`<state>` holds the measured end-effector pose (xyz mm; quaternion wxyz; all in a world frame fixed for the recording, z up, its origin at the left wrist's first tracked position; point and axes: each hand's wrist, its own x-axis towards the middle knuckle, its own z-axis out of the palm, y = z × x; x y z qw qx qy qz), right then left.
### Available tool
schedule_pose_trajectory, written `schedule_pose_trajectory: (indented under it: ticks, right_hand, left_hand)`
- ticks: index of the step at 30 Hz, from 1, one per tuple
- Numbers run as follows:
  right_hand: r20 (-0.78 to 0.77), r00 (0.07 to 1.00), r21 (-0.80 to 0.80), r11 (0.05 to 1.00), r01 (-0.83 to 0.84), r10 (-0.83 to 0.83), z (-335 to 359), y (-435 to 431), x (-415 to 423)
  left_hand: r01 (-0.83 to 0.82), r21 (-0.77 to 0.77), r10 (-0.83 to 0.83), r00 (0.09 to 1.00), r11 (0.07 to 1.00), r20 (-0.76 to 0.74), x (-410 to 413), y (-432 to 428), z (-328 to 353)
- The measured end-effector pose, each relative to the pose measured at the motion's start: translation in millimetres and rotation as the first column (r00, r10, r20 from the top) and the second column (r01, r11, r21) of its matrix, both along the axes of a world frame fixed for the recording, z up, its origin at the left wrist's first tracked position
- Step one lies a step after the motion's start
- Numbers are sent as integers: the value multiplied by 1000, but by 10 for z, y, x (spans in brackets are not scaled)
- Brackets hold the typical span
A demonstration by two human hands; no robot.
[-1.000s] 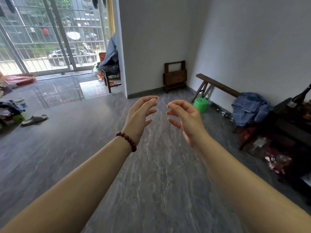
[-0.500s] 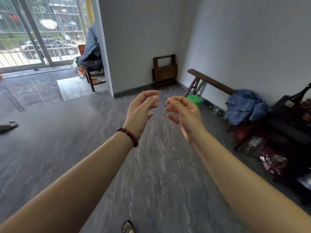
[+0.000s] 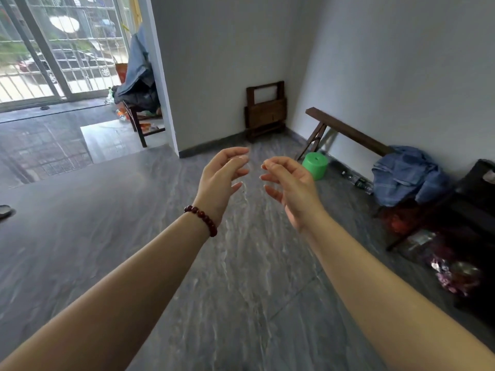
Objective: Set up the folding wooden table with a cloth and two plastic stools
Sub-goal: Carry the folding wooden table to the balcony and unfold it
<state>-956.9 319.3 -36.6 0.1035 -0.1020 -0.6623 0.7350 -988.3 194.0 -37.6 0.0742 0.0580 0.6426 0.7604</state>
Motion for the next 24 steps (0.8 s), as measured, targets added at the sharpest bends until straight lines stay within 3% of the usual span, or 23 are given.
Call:
schedule_pose_trajectory:
  ticks: [10,24]
  right_hand:
    - [-16,998,-37,998,-54,54,-85,304,-1222]
    - [-53,996,-15,997,-75,74,124,1438,-3335]
  left_hand:
    - [-53,-12,53,999,999,-4,-1149,288,-22]
    - [-62,25,63,998,998,-31,-3217,1370,83]
